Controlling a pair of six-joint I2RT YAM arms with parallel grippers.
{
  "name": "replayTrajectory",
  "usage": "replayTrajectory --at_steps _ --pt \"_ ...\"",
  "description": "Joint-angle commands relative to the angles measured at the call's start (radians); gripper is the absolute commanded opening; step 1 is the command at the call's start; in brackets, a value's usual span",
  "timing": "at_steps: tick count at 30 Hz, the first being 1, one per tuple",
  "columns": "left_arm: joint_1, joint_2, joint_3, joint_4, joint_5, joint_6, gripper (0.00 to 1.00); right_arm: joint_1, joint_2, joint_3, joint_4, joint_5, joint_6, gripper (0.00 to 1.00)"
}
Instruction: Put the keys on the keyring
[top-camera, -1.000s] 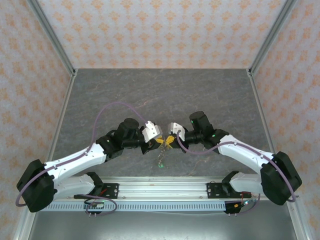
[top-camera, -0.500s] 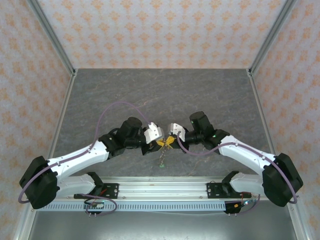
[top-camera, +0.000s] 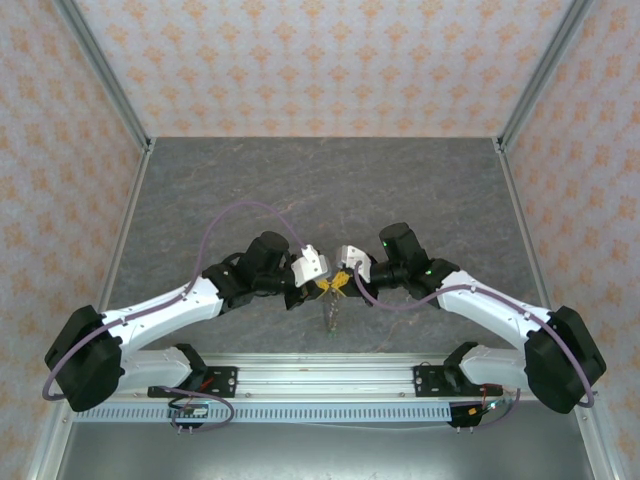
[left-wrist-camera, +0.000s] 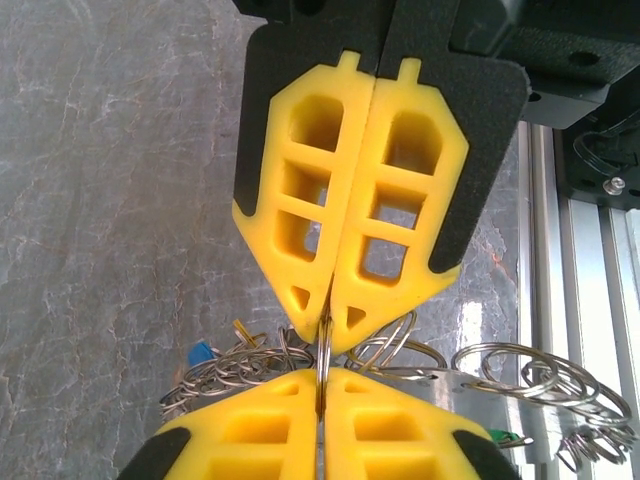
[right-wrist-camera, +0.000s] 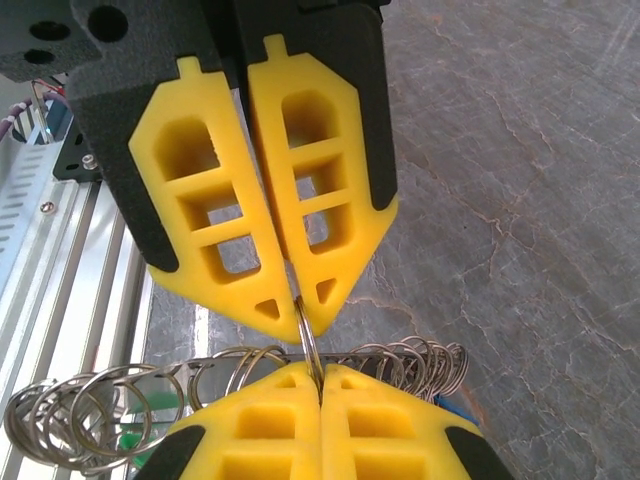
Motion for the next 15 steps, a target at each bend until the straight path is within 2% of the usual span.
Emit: replayTrajectory --at_steps 1,8,15 --pt "-0.001 -0.006 0.025 0.019 0.013 -0.005 0.0 0.008 -0.009 0.002 0.117 -0.033 0.027 0.0" --pt "0.0 -0.045 -0.026 0.115 -0.021 -0.042 0.0 0.008 -0.032 -0.042 0.164 0.005 0.064 0.0" --pt "0.01 -0.073 -0.088 0.244 0.0 -0.104 0.0 0.007 -0.032 -0.106 0.252 0.0 0.125 0.11"
